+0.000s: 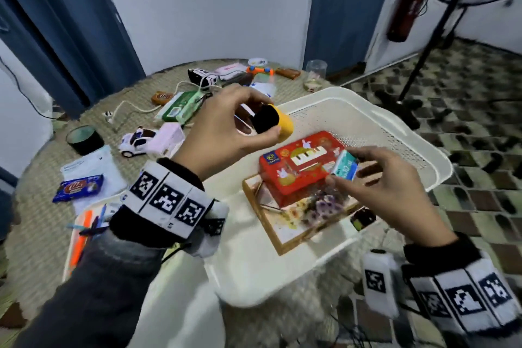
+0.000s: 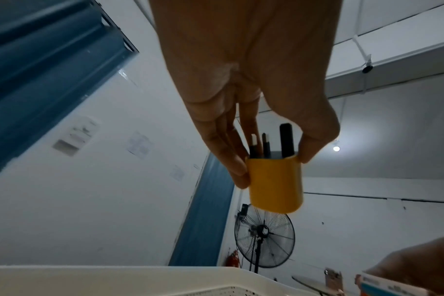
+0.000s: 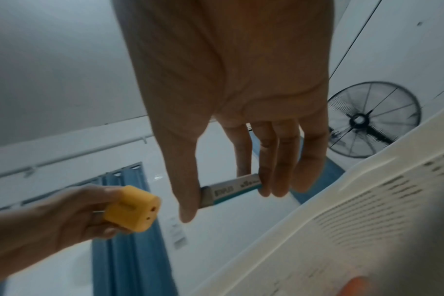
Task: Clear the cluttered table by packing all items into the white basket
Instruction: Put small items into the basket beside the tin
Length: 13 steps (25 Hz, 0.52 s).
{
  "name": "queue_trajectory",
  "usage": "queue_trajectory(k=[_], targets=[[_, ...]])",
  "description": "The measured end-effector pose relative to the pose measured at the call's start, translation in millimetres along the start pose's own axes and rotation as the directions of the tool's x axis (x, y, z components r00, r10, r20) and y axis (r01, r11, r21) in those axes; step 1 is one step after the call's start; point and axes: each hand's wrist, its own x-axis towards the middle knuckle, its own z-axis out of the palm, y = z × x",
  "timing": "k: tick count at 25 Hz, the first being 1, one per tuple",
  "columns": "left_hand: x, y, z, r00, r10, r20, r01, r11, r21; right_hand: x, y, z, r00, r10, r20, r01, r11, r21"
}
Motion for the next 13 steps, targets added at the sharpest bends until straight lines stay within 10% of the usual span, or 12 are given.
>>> queue_trajectory(k=[7,13], targets=[[29,-9,106,0.947,-0.139,0.289,0.134,0.990,0.038,46,84,-43,1.000,0.017,0.007,-0.017,0.995,-0.103],[23,-42,194,0.774,-0.233,0.589,0.123,0.968,0.221,59,110,-37,0.998,0.049,-0.041,-0.058,0.959,-0.279]])
